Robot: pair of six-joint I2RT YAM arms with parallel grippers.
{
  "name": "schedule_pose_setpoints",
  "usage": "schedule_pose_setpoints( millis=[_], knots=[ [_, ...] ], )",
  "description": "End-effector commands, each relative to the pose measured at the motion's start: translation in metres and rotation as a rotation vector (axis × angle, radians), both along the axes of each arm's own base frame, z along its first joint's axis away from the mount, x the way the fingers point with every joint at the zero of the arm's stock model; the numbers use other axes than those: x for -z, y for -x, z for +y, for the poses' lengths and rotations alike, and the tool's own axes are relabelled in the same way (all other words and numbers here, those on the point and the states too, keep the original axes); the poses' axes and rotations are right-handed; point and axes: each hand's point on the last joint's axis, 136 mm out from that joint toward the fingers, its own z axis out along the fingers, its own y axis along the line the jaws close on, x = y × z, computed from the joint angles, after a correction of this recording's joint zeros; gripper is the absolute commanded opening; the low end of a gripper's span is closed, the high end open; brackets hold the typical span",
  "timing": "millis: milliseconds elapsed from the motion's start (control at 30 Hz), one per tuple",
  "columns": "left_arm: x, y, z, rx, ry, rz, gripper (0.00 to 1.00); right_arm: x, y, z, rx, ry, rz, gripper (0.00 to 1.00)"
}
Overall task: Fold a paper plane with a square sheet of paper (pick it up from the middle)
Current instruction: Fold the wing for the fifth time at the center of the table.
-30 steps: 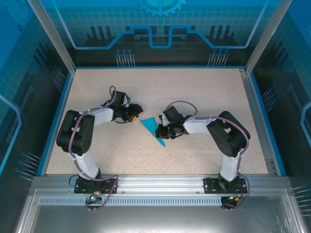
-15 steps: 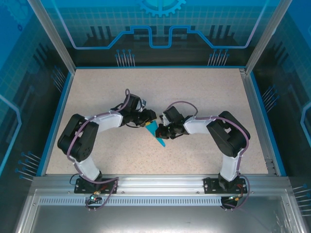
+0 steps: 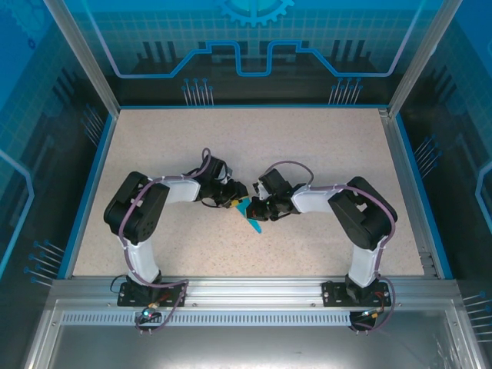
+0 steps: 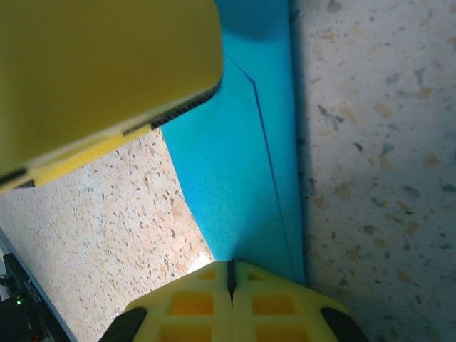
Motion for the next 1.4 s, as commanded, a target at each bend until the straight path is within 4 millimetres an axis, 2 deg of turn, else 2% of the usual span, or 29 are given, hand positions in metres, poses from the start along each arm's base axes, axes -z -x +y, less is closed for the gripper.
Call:
schedule_pose_setpoints(
  millis=[0,200,300,500,600,933,1167,1300,1367],
  knots=[
    [0.038,0.02,0.017,-0.008,-0.11,0.103,0.37,-0.012,0.019,0.003,-0.056,-0.025,0.044,0.0],
    [0.04,0.022,0.021,-0.017,-0.127,0.112,0.36,-0.004,0.014,0.012,-0.08,-0.049,0.07,0.0],
    [0.041,0.023,0.023,-0.027,-0.133,0.118,0.35,0.017,0.021,-0.004,-0.074,0.041,0.101,0.0],
    [0.044,0.02,0.026,-0.046,-0.145,0.126,0.33,0.035,0.052,-0.026,-0.086,0.035,0.175,0.0],
    [0.047,0.018,0.028,-0.062,-0.138,0.14,0.32,0.036,0.065,-0.028,-0.1,0.001,0.203,0.0],
    [0.052,0.019,0.032,-0.075,-0.142,0.158,0.32,0.034,0.092,-0.04,-0.125,-0.048,0.236,0.01],
    [0.053,0.02,0.033,-0.074,-0.14,0.161,0.32,0.038,0.116,-0.062,-0.127,-0.016,0.253,0.02],
    [0.051,0.019,0.031,-0.067,-0.129,0.151,0.33,0.03,0.116,-0.065,-0.125,-0.015,0.229,0.02],
    [0.048,0.019,0.029,-0.058,-0.122,0.142,0.33,0.015,0.105,-0.062,-0.115,-0.047,0.177,0.02]
  ],
)
